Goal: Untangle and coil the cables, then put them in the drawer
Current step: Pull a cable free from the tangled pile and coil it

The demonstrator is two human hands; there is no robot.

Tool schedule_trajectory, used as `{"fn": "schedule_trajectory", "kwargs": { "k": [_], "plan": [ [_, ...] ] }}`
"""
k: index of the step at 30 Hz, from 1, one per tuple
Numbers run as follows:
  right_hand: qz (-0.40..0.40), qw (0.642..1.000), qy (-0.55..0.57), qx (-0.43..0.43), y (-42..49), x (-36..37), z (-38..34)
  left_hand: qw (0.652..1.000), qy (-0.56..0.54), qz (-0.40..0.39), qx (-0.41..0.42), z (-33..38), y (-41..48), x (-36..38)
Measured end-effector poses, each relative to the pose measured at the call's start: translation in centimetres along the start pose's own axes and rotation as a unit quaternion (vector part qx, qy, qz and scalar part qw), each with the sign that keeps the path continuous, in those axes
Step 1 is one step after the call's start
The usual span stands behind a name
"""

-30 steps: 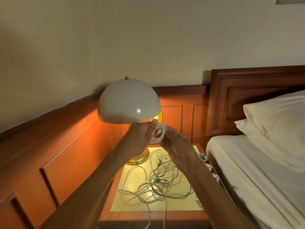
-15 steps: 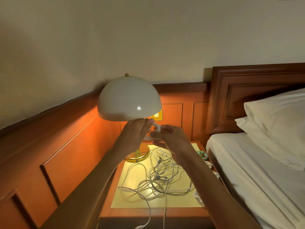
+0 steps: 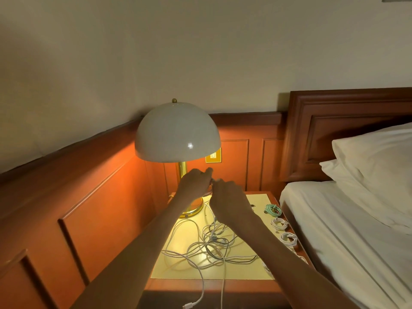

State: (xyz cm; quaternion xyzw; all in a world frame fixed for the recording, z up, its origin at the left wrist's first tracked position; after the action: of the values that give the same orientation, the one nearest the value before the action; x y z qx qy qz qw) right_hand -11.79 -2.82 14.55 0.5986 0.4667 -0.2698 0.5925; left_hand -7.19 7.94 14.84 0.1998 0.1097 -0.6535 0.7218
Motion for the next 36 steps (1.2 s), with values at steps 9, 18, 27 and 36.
{"fn": "schedule_trajectory", "kwargs": {
  "k": [9,18,27,36],
  "plan": [
    [-0.057,0.968,0.237,0.059,-0.5,1.9,0.2,0.997,-0.034,-0.034,-0.060,-0.9,2.0,1.8],
    [-0.075,0.924,0.337,0.165,-1.8,4.3,1.4,0.999,-0.035,0.024,-0.029,-1.7,3.0,3.2],
    [-0.100,0.891,0.397,0.195,-1.4,4.4,1.9,0.996,-0.057,-0.030,-0.064,-3.2,4.7,3.8],
    [-0.101,0.803,0.513,0.286,-3.1,6.2,2.7,0.995,-0.086,-0.009,-0.042,-3.8,5.8,5.7]
  ]
}}
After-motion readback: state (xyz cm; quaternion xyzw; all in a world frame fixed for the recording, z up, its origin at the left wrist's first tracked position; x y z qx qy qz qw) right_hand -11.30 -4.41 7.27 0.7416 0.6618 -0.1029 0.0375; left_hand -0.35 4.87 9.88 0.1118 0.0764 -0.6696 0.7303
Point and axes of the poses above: each hand's wrist, its own y-axis towards the middle knuckle, its own x-axis out of the palm, z = x × y, the point moved 8 cm from there along y, towards the middle knuckle, and after that the axes turned 10 degrees about -y, right-handed, at the moved point
